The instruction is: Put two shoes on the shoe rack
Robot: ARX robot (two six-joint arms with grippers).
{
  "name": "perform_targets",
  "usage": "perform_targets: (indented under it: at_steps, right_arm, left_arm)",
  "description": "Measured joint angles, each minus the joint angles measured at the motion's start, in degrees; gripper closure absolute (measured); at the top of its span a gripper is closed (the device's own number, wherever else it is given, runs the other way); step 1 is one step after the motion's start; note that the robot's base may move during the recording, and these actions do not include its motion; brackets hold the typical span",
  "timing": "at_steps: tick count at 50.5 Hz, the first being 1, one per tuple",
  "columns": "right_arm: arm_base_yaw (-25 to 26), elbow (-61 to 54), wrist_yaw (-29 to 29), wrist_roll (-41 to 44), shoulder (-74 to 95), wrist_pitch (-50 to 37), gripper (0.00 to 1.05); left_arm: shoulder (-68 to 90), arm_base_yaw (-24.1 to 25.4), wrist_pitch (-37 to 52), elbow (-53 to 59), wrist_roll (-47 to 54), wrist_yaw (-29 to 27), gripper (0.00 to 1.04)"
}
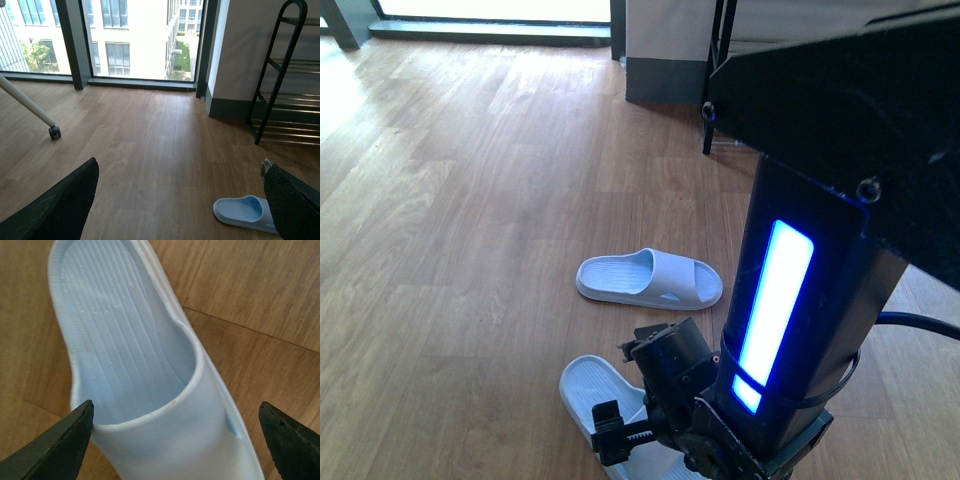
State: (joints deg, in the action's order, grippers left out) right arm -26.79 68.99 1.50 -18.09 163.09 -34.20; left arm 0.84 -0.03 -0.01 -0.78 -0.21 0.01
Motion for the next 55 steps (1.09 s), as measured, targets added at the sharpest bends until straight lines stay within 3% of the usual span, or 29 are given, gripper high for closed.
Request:
perform_targets:
  at_steps: [11, 24, 31, 40, 55]
  right_arm:
    - [-2.69, 1.16, 8.04, 6.4, 1.81, -2.78, 0.09]
    - [-0.87, 0.39, 9.11, 12.92, 1.88, -2.97, 0.09]
    - [2.82, 2.43, 9.14, 18.25, 1.88, -0.11, 0.09]
    - [12.13, -1.16, 9.68, 28.83, 1.57, -0.94, 0.09]
    - [19.45, -2.78, 8.94, 44.44, 2.01, 2.45, 0.09]
  left_arm:
    - [0.0, 0.0, 0.0, 0.0, -0.02, 0.0, 0.09]
    - [0.0, 0.0, 0.0, 0.0, -0.02, 0.0, 0.09]
    - [0.0, 0.0, 0.0, 0.0, 0.0, 0.0, 0.09]
    - [0.0, 0.0, 0.0, 0.0, 0.0, 0.0, 0.09]
    - [0.0, 0.0, 0.0, 0.0, 0.0, 0.0, 0.09]
